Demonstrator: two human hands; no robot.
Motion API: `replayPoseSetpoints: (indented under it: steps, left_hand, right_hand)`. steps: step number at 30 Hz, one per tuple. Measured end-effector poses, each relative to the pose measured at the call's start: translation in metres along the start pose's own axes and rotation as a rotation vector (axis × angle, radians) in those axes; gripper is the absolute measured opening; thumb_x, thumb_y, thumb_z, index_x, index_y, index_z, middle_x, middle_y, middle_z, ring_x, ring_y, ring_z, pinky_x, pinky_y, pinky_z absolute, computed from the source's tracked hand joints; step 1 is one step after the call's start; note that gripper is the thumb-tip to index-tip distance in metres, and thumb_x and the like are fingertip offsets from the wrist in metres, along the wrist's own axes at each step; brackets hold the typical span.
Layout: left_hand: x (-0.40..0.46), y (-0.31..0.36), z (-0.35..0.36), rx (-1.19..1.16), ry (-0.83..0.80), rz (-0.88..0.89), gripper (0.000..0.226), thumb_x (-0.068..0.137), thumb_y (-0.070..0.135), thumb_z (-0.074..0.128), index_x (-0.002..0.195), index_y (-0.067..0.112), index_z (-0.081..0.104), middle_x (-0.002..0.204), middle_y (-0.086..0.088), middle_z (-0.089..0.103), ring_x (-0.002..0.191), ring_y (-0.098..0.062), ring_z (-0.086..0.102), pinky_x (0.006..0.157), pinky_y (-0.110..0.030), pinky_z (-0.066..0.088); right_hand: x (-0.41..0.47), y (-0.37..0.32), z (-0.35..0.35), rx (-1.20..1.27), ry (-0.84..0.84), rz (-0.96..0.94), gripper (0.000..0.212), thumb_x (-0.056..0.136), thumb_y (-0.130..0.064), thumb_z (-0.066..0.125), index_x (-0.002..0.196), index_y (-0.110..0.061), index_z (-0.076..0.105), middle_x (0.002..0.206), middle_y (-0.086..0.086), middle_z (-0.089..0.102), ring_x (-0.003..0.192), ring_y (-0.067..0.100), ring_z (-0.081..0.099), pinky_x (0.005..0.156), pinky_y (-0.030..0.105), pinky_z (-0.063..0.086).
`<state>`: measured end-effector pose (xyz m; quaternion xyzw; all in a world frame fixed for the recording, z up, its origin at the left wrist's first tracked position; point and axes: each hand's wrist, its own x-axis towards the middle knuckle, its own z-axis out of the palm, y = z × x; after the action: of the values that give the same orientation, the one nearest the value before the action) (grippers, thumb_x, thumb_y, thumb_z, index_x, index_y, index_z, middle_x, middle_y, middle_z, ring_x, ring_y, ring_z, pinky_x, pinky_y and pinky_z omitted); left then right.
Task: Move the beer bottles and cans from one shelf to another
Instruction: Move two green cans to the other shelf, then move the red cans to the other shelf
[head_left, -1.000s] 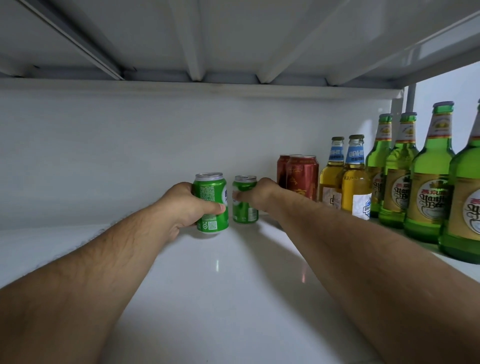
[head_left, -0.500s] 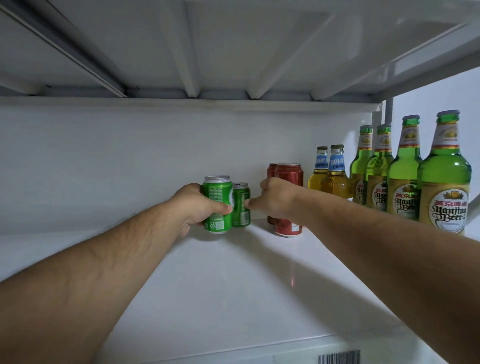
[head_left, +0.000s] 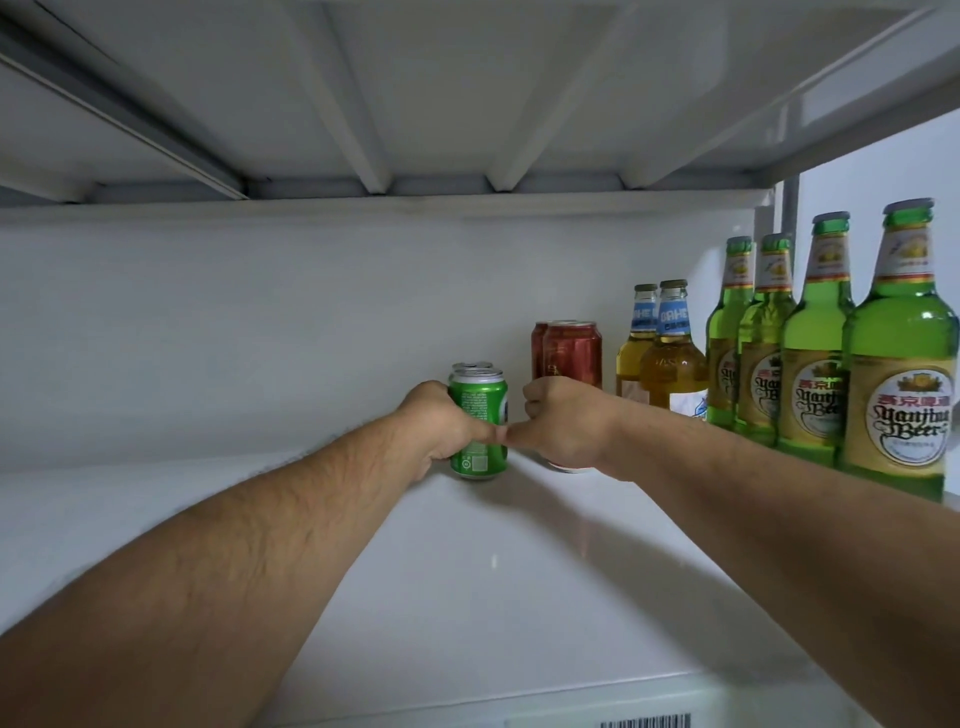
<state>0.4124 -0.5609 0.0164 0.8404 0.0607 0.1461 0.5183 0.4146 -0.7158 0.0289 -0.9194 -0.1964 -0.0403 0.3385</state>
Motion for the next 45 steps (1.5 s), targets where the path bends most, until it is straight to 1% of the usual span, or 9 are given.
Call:
replayPoseSetpoints:
  steps: [4, 13, 17, 20, 23, 26, 31, 35, 45]
  left_hand:
    - [0.005, -0.005, 0.003, 0.012, 0.009, -0.009, 0.059, 0.052, 0.02, 0.102, 0.102, 0.01, 0.072, 0.098, -0.011, 0.078, 0.092, -0.028, 0.075, 0.09, -0.045, 0.061]
    - [0.011, -0.013, 0.003, 0.058, 0.036, 0.02, 0.042, 0.067, 0.013, 0.094, 0.101, 0.015, 0.068, 0.102, -0.008, 0.075, 0.095, -0.025, 0.073, 0.094, -0.041, 0.059]
    - [0.011, -0.015, 0.003, 0.109, 0.04, 0.033, 0.037, 0.073, 0.017, 0.09, 0.1, 0.021, 0.064, 0.106, -0.006, 0.073, 0.098, -0.025, 0.07, 0.095, -0.04, 0.057]
    - [0.008, -0.015, 0.001, 0.166, 0.003, 0.025, 0.036, 0.076, 0.019, 0.089, 0.105, 0.019, 0.068, 0.11, -0.006, 0.074, 0.098, -0.022, 0.07, 0.095, -0.037, 0.056]
    - [0.0, -0.01, -0.008, 0.31, -0.024, -0.008, 0.072, 0.079, 0.029, 0.087, 0.139, 0.009, 0.053, 0.124, -0.007, 0.065, 0.111, -0.023, 0.063, 0.09, -0.032, 0.049]
    - [-0.012, -0.005, -0.025, 0.555, 0.024, 0.011, 0.098, 0.084, 0.04, 0.08, 0.159, 0.01, 0.026, 0.157, -0.009, 0.044, 0.139, -0.027, 0.048, 0.104, -0.031, 0.041]
    - [-0.048, -0.006, -0.057, 0.704, 0.088, 0.058, 0.088, 0.091, 0.039, 0.07, 0.162, 0.014, 0.022, 0.164, -0.006, 0.035, 0.145, -0.025, 0.041, 0.115, -0.029, 0.037]
    - [-0.089, -0.017, -0.087, 0.781, 0.145, 0.023, 0.086, 0.093, 0.048, 0.065, 0.161, 0.016, 0.025, 0.164, -0.004, 0.035, 0.146, -0.024, 0.041, 0.116, -0.03, 0.036]
    - [-0.2, -0.059, -0.202, 0.884, 0.373, -0.212, 0.081, 0.096, 0.046, 0.06, 0.163, 0.024, 0.02, 0.168, -0.001, 0.024, 0.149, -0.024, 0.036, 0.119, -0.037, 0.035]
  right_hand:
    - [-0.001, 0.004, 0.0, 0.03, -0.02, 0.008, 0.042, 0.082, -0.04, 0.072, 0.108, -0.011, 0.058, 0.11, 0.012, 0.066, 0.1, 0.029, 0.065, 0.088, 0.044, 0.057]
    - [-0.01, 0.004, 0.001, 0.082, -0.025, -0.01, 0.047, 0.084, -0.039, 0.072, 0.116, -0.007, 0.058, 0.122, 0.015, 0.063, 0.111, 0.03, 0.063, 0.095, 0.042, 0.054]
    - [-0.018, 0.003, 0.001, 0.093, -0.058, -0.032, 0.023, 0.091, -0.03, 0.068, 0.094, -0.011, 0.057, 0.099, 0.011, 0.063, 0.092, 0.028, 0.063, 0.074, 0.035, 0.052]
    - [-0.025, 0.001, 0.0, 0.074, -0.064, -0.039, 0.029, 0.092, -0.027, 0.068, 0.075, -0.018, 0.046, 0.075, 0.002, 0.045, 0.068, 0.019, 0.046, 0.056, 0.027, 0.038]
    - [-0.037, -0.005, -0.005, 0.025, -0.057, -0.067, 0.031, 0.093, -0.028, 0.067, 0.074, -0.019, 0.045, 0.071, -0.001, 0.044, 0.062, 0.016, 0.044, 0.052, 0.024, 0.035]
    - [-0.051, -0.017, -0.01, -0.062, -0.033, -0.149, 0.026, 0.098, -0.029, 0.061, 0.077, -0.018, 0.049, 0.072, 0.0, 0.051, 0.06, 0.015, 0.05, 0.049, 0.026, 0.041]
    - [-0.053, -0.038, 0.009, -0.227, -0.059, -0.26, 0.032, 0.098, -0.044, 0.052, 0.102, -0.012, 0.056, 0.091, 0.007, 0.063, 0.083, 0.027, 0.063, 0.063, 0.03, 0.048]
    - [-0.052, -0.065, 0.033, -0.3, -0.144, -0.331, 0.067, 0.1, -0.052, 0.046, 0.149, -0.007, 0.035, 0.145, 0.012, 0.049, 0.129, 0.03, 0.051, 0.102, 0.035, 0.046]
    - [-0.088, -0.175, 0.1, -0.33, -0.275, -0.543, 0.071, 0.101, -0.055, 0.039, 0.154, -0.01, 0.026, 0.156, 0.008, 0.039, 0.139, 0.029, 0.041, 0.11, 0.04, 0.037]
